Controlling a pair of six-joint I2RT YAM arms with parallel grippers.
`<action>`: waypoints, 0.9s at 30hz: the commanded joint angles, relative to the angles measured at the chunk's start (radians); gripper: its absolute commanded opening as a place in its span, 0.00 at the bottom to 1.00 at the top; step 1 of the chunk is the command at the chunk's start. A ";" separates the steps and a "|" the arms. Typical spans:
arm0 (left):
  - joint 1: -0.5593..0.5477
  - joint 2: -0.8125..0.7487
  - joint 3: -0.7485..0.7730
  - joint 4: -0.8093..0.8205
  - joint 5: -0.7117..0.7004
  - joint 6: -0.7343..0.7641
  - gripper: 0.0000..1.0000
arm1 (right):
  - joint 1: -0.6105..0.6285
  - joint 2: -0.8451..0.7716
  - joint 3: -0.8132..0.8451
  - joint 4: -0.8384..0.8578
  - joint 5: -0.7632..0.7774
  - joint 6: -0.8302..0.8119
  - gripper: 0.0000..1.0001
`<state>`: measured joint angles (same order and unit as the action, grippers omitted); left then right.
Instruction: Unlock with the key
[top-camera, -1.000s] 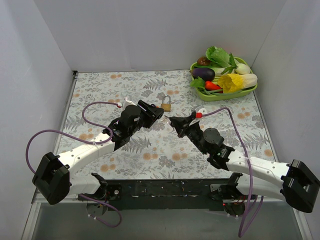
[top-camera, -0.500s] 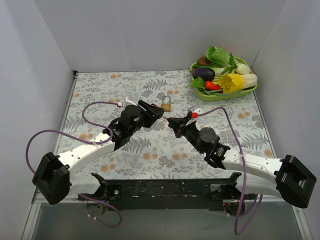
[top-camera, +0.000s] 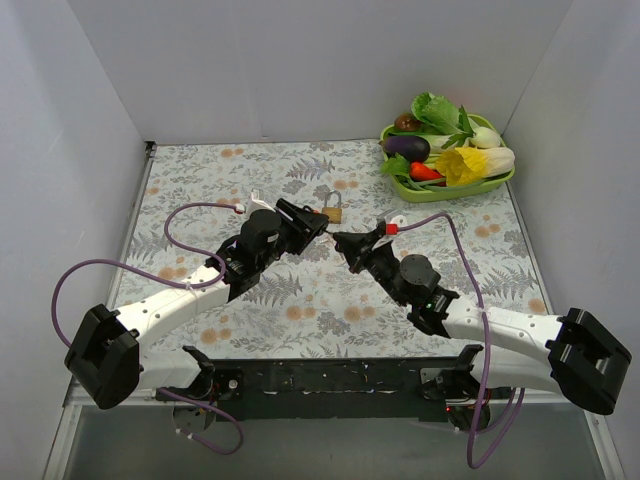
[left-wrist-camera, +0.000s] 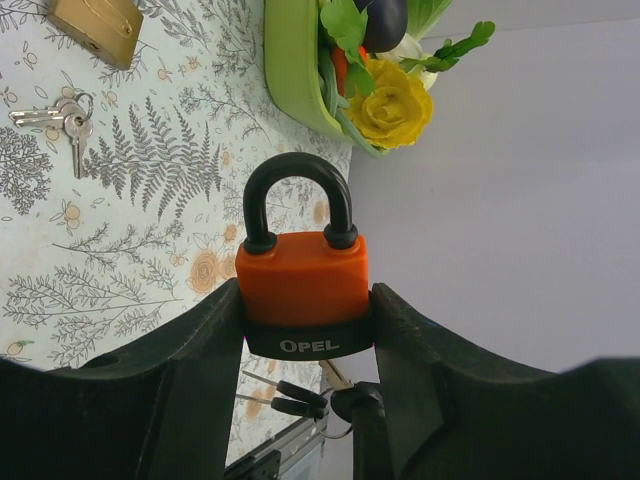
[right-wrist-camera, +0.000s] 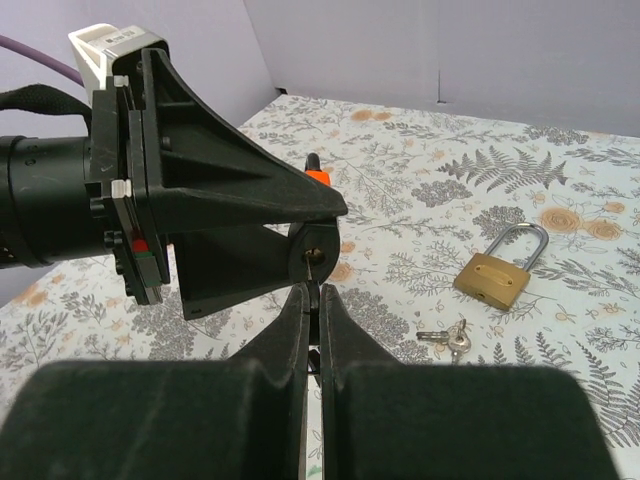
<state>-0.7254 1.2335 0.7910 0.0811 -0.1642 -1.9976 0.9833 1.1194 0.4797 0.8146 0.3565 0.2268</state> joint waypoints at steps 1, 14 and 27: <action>0.004 -0.028 0.022 0.051 -0.001 -1.308 0.00 | 0.005 0.007 0.043 0.104 0.015 0.011 0.01; 0.006 -0.034 0.011 0.074 -0.003 -1.319 0.00 | 0.005 0.071 0.048 0.164 0.052 -0.012 0.01; 0.006 -0.045 0.004 0.080 -0.009 -1.328 0.00 | 0.005 0.077 0.048 0.251 0.088 -0.041 0.01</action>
<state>-0.7162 1.2331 0.7910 0.1123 -0.1749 -1.9976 0.9833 1.2041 0.4889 0.9478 0.4118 0.2024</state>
